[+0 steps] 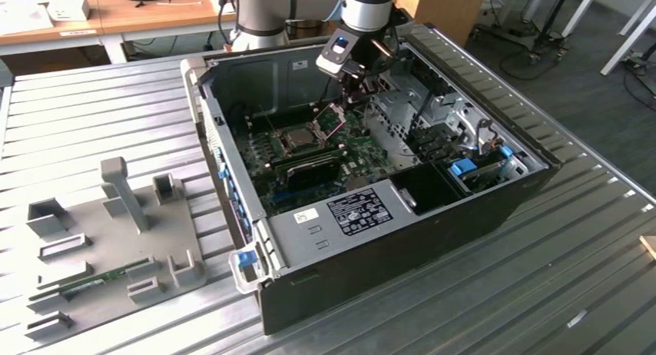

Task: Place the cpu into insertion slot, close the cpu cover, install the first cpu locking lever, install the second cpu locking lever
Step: 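Close the cpu cover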

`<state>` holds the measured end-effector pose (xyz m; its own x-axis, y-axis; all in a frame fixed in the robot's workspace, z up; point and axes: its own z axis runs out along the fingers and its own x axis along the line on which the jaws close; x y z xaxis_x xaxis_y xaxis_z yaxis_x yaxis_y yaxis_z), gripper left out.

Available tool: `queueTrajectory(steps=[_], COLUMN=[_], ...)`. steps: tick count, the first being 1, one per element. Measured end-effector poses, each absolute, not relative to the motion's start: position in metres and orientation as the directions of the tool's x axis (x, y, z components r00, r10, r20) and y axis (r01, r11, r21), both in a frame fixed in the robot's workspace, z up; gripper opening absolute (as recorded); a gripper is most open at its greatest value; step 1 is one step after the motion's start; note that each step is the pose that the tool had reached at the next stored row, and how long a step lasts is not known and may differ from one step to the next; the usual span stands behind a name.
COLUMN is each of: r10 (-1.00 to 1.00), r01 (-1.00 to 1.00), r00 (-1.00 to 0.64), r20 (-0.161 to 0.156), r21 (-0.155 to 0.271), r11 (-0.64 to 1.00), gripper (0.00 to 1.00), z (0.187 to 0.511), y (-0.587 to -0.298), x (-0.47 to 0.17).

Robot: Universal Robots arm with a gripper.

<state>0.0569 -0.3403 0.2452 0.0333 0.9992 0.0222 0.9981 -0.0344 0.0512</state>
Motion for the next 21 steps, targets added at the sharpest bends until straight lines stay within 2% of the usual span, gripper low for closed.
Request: queueTrajectory(steps=[12,21], r10=[0.999,0.999], r01=[0.998,0.996], r00=[0.033,0.033], r20=[0.022,0.023], r21=[0.056,0.085], r11=[-0.034,-0.035], gripper=[0.1,0.1], z=[0.245,0.245], y=[-0.34,-0.34], x=[0.05,0.02])
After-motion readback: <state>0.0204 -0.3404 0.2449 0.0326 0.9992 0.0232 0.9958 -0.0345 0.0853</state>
